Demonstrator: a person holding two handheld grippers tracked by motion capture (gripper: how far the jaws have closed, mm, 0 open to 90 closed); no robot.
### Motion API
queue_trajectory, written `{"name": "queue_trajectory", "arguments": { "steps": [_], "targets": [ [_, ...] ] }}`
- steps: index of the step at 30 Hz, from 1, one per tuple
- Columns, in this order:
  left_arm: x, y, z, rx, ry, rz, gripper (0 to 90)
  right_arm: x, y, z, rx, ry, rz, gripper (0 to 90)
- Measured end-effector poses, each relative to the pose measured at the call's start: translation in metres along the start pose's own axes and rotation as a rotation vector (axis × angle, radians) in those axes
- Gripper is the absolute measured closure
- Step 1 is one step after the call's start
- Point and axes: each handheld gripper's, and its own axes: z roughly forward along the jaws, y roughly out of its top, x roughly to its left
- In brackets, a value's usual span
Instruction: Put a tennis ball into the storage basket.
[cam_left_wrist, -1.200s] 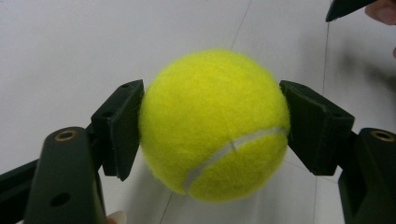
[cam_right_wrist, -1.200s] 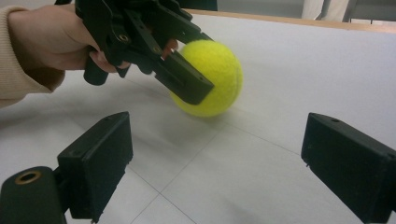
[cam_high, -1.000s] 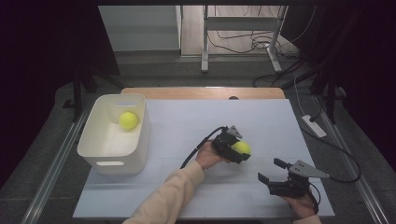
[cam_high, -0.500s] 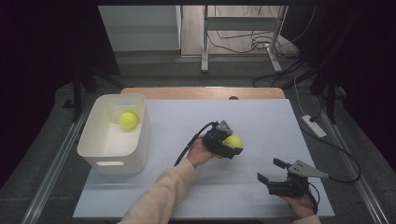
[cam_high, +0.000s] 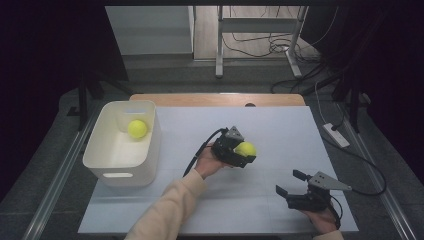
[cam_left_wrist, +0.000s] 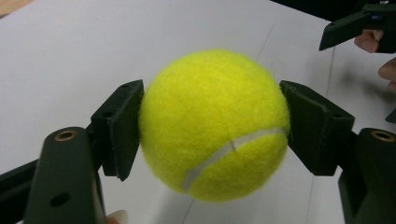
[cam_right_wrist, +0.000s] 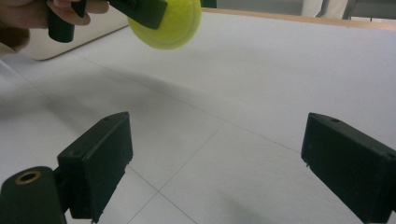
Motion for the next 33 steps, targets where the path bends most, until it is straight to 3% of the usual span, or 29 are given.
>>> {"name": "queue_trajectory", "arguments": {
  "steps": [16,33],
  "targets": [
    [0.008,-0.001,-0.032,-0.067,0.051,-0.034,27.3,-0.002,-0.001,0.0,0.005,-0.003,0.0,9.0],
    [0.014,-0.003,-0.066,-0.119,0.094,-0.042,27.2,-0.003,0.0,0.004,0.003,0.008,0.008,9.0]
  ]
}}
